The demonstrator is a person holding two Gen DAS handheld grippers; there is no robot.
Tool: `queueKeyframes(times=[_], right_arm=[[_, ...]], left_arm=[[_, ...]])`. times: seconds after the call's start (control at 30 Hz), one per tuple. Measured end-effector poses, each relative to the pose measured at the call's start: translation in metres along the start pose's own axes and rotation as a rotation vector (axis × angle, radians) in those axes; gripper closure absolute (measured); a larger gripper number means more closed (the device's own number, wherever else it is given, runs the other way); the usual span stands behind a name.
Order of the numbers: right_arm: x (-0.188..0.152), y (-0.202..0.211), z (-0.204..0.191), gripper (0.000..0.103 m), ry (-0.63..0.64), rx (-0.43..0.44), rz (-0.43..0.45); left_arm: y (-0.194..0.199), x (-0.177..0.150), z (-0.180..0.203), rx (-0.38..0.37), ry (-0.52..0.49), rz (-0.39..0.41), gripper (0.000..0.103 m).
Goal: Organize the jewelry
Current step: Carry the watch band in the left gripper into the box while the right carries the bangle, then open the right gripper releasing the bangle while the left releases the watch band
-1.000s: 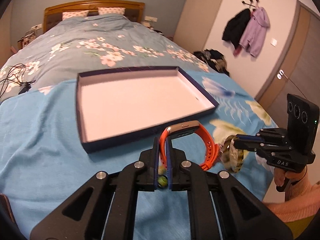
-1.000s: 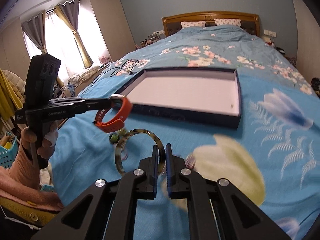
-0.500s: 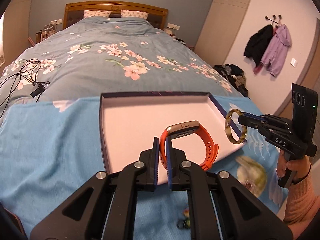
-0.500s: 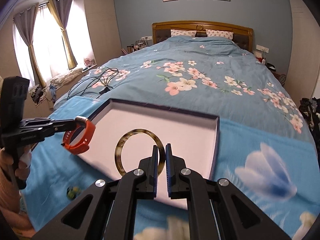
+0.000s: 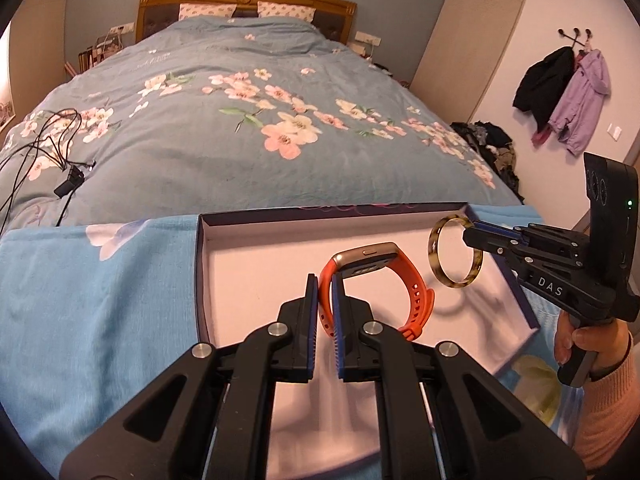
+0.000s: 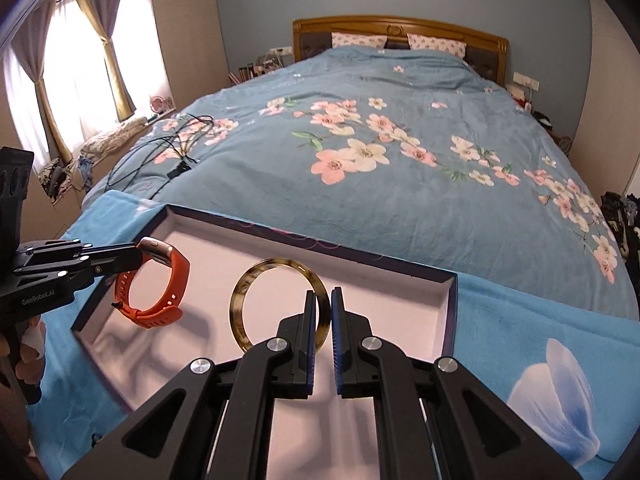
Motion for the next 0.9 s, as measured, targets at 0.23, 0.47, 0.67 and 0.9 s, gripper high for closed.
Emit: queueKeyframes(times=[0.23, 0.47, 0.67, 0.9], right_arm=[[0.006, -0.032, 0.005, 0.097, -0.024, -0.003, -0.075], [0.011, -0.043, 0.006, 0.097, -0.039, -0.026, -0.111], [0.013, -0.045, 0.008, 0.091, -0.051, -0.041, -0.1], [0.012, -0.016, 0.005, 0.07, -0.034, -0.057, -0.015]], left_arm=[[-0.037, 0.013, -0.012, 0.025, 0.006, -0.051, 0.096], [-0.062, 0.025, -0.018, 0.057, 0.0, -0.101, 0.095], [-0.07, 0.026, -0.02, 0.072, 0.002, -0.121, 0.096], [-0.054, 0.019, -0.018, 0.081, 0.004, -0.065, 0.077]])
Point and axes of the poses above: each gripper's, at about its wrist camera, not at the fingertips, and y roughly against the way its jaws point, z to its right, x to its top, the point moved 5 cm from there along -y, roughly the way its jaws point, and after that the axes turned 1 degree about -z, right-handed, at the moved point
